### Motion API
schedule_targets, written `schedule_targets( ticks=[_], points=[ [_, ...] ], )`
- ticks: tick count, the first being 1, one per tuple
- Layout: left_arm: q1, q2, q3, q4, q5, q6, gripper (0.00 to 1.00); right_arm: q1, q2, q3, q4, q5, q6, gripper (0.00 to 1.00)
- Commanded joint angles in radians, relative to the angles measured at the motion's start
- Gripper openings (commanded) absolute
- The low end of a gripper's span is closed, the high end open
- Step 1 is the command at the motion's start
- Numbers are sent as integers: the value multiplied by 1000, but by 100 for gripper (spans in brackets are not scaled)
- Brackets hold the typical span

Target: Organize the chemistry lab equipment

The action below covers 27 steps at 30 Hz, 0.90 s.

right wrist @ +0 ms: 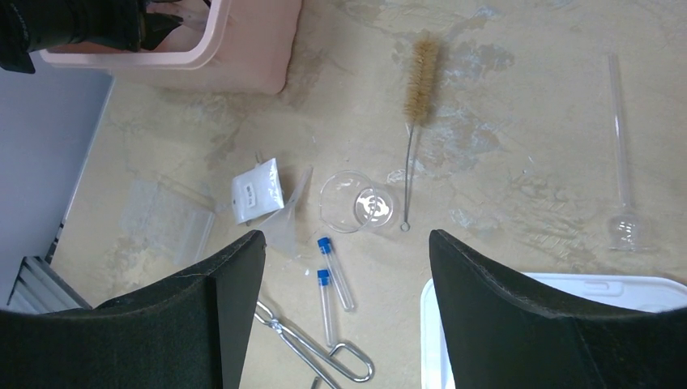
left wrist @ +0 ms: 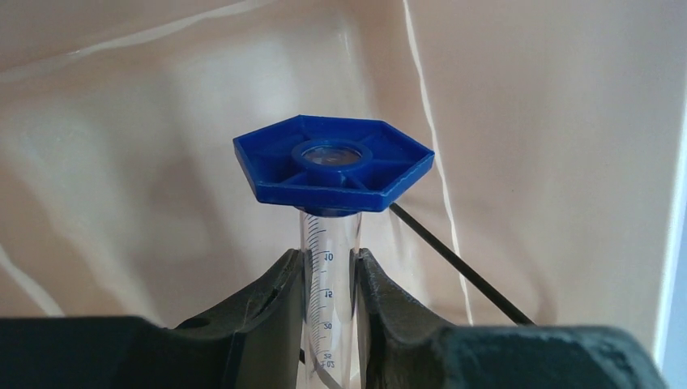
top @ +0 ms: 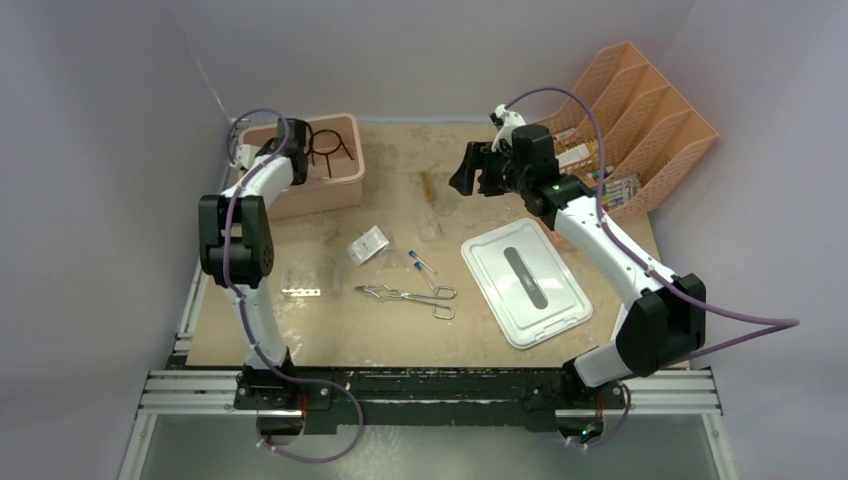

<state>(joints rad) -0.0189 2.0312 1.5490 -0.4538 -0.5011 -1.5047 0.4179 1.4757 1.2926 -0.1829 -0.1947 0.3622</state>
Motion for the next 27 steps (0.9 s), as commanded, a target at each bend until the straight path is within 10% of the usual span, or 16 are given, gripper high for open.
schedule_targets(
  ticks=[1, 15, 27],
  points=[
    [13, 14, 93, -30, -18, 16, 29, -4, -35, 9, 25, 31, -11, 76],
    [12, -53, 83, -64, -56, 64, 44, -4, -41, 14, 27, 93, -9, 76],
    [13, -371, 40, 10, -23, 427, 55, 6, 75, 79, -14, 137, -40, 75]
  ],
)
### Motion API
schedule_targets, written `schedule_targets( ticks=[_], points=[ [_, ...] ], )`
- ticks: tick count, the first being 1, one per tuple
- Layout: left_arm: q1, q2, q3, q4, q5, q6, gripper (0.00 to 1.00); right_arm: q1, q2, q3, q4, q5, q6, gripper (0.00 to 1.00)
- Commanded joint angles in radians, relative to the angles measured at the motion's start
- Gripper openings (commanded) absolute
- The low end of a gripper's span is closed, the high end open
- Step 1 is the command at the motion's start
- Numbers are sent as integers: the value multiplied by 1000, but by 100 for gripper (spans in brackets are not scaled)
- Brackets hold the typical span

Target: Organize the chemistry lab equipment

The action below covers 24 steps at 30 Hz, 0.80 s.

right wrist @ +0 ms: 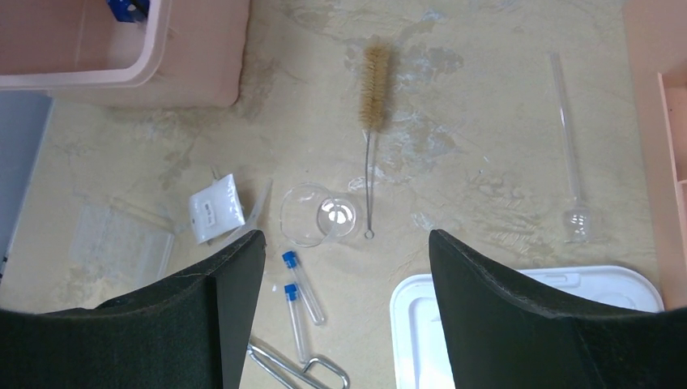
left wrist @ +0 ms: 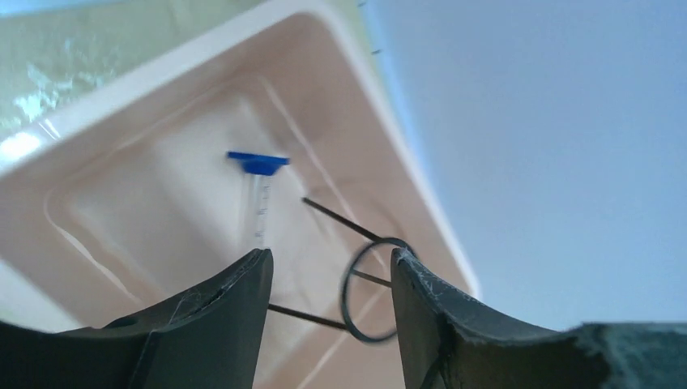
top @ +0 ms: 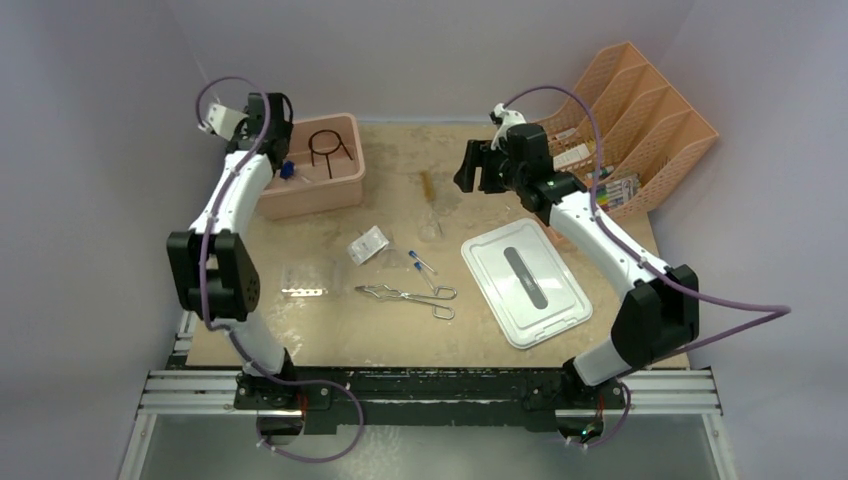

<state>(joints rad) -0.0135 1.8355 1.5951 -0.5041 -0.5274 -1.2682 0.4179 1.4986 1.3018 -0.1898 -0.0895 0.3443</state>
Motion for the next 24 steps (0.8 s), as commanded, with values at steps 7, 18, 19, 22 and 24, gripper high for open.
schedule_targets(
  ticks=[7, 18, 19, 22, 24],
  points=[
    [5, -378, -138, 122, 253, 513, 59, 40, 243, 218, -121, 81, 30, 73],
    [5, -524, -284, 117, 563, 645, 65, 49, 557, 437, -257, 91, 88, 58],
    [4, -531, -291, 116, 576, 646, 66, 51, 579, 451, -263, 91, 85, 59],
    [6, -542, -300, 102, 598, 657, 66, 62, 638, 500, -278, 91, 74, 63],
    [5, -548, -298, 89, 597, 664, 66, 78, 680, 532, -288, 91, 66, 63]
  ],
)
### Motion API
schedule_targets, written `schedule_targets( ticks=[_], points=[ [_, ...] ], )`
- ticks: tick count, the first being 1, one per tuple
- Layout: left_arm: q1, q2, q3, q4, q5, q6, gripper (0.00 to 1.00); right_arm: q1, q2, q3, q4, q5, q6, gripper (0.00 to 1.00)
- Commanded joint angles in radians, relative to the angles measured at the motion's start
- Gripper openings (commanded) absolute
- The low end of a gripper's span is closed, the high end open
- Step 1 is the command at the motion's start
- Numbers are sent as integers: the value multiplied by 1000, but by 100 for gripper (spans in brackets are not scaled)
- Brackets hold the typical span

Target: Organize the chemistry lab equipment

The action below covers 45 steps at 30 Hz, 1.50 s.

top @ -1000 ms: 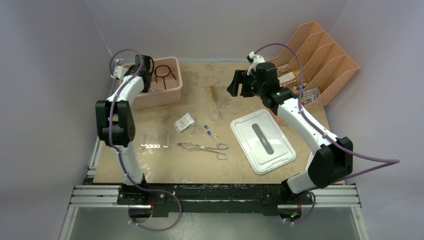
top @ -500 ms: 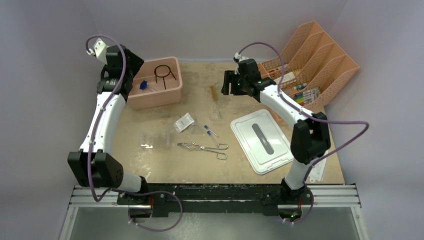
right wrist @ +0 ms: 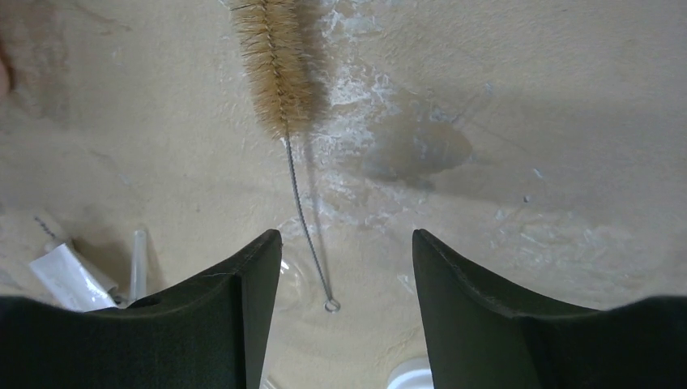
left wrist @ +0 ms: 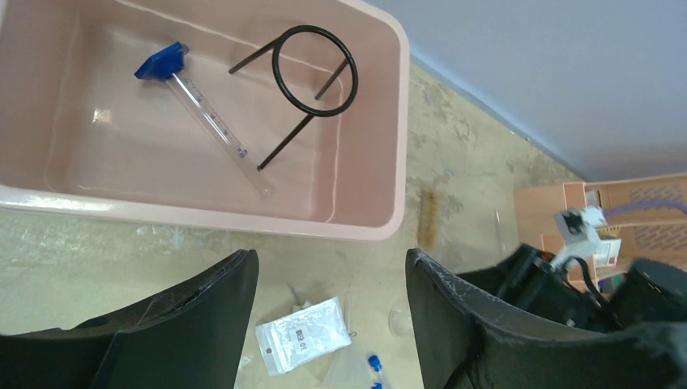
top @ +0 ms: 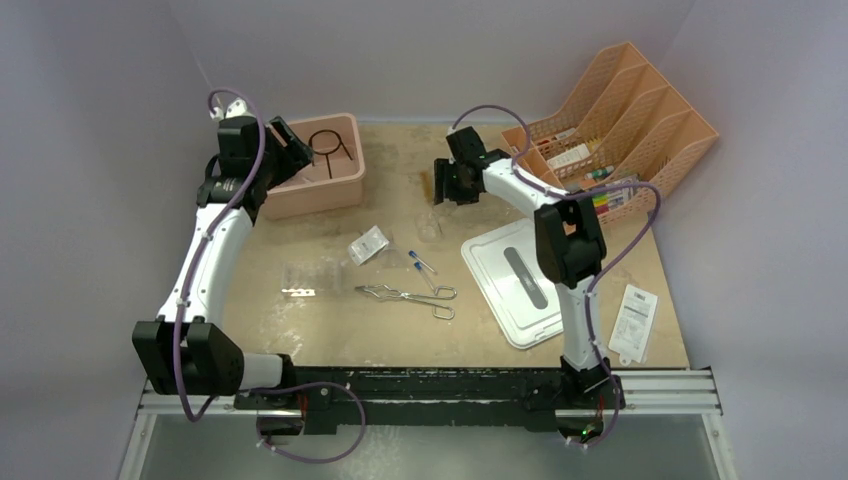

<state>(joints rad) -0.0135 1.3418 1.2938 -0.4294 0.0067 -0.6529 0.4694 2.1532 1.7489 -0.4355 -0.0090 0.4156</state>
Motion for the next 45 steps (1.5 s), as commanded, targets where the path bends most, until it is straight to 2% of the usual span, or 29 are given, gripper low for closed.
schedule_targets(
  ticks=[1, 10, 18, 27, 33, 38, 41, 45],
  points=[
    [5, -57, 6, 7, 59, 53, 66, 32, 44, 103, -56, 10, -7, 63],
    [5, -76, 16, -36, 56, 68, 66, 74, 131, 170, -92, 82, -25, 58],
    [5, -79, 34, -55, 64, 78, 66, 91, 170, 178, -105, 171, -91, 37],
    [5, -68, 41, -34, 114, 49, 66, 86, 149, 131, -47, 106, -218, 1],
    [5, -62, 33, -13, 141, 16, 66, 59, 100, 109, 1, 64, -258, 0],
    [5, -59, 4, 42, 206, -34, 66, 25, -57, 45, 96, 11, -275, 0],
    [3, -59, -25, 112, 269, -89, 66, 2, -145, 26, 138, -44, -295, 0],
    [-12, -50, -52, 215, 317, -154, 67, -23, -237, 13, 165, -201, -289, 0]
  ],
)
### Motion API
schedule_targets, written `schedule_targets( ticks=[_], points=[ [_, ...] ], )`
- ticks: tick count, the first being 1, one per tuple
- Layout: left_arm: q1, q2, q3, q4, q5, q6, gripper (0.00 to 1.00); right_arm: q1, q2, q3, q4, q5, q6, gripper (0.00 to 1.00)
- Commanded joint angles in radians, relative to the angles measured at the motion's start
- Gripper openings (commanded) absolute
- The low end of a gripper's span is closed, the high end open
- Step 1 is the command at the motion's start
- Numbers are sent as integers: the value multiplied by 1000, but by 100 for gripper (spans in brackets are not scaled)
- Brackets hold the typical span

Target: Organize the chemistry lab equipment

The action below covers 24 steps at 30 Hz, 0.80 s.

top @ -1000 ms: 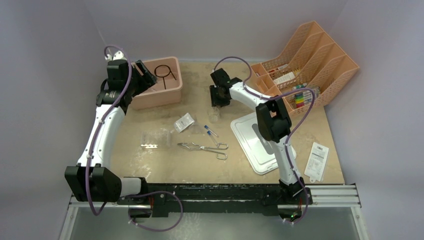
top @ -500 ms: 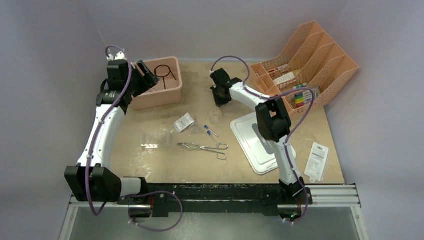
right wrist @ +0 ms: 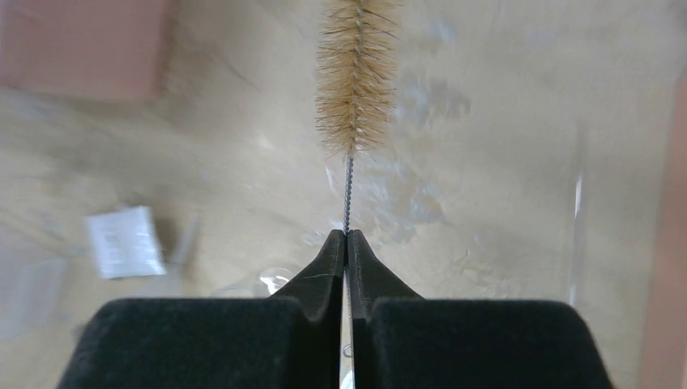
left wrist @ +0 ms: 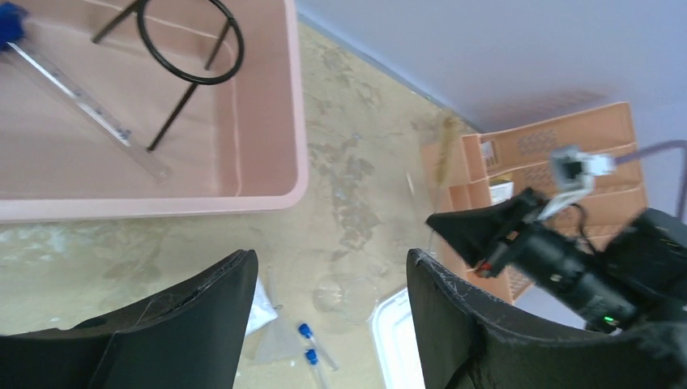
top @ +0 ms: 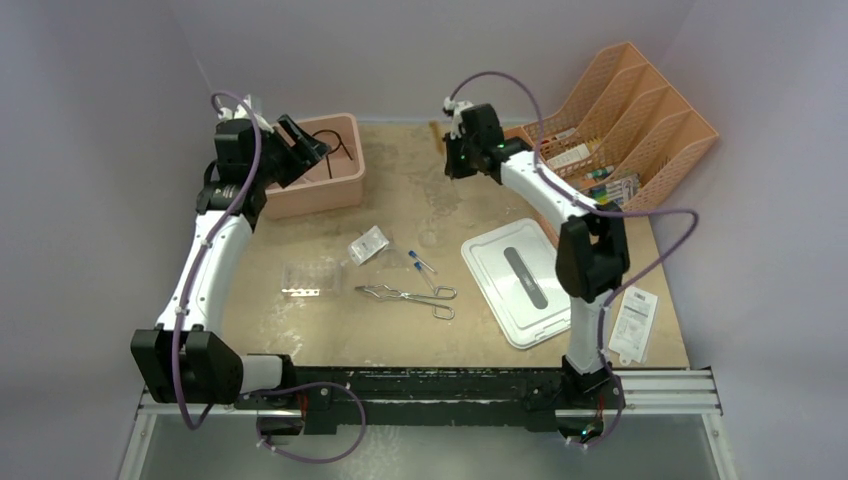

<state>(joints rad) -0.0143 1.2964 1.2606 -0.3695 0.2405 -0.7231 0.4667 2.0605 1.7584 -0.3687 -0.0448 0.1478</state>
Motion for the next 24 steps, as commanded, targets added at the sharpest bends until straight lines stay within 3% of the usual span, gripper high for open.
schedule_targets(
  ticks=[1, 4, 8, 15, 21, 24],
  points=[
    [-23, -2, -21, 180, 91, -96, 68, -22, -166, -6, 112, -216, -18, 0],
    [-94, 6, -30, 283, 101, -129, 70, -22, -234, -48, 193, -375, -5, 0],
    [-261, -11, -90, 480, 2, -158, 75, -21, -271, -59, 253, -565, 66, 0],
    [-331, 21, -195, 753, -46, -309, 74, -18, -274, -44, 323, -755, 173, 0],
    [-352, 77, -199, 813, -41, -330, 60, -12, -266, -36, 312, -782, 180, 0],
    [-358, 99, -195, 841, -34, -343, 43, -4, -261, -34, 316, -792, 190, 0]
  ],
)
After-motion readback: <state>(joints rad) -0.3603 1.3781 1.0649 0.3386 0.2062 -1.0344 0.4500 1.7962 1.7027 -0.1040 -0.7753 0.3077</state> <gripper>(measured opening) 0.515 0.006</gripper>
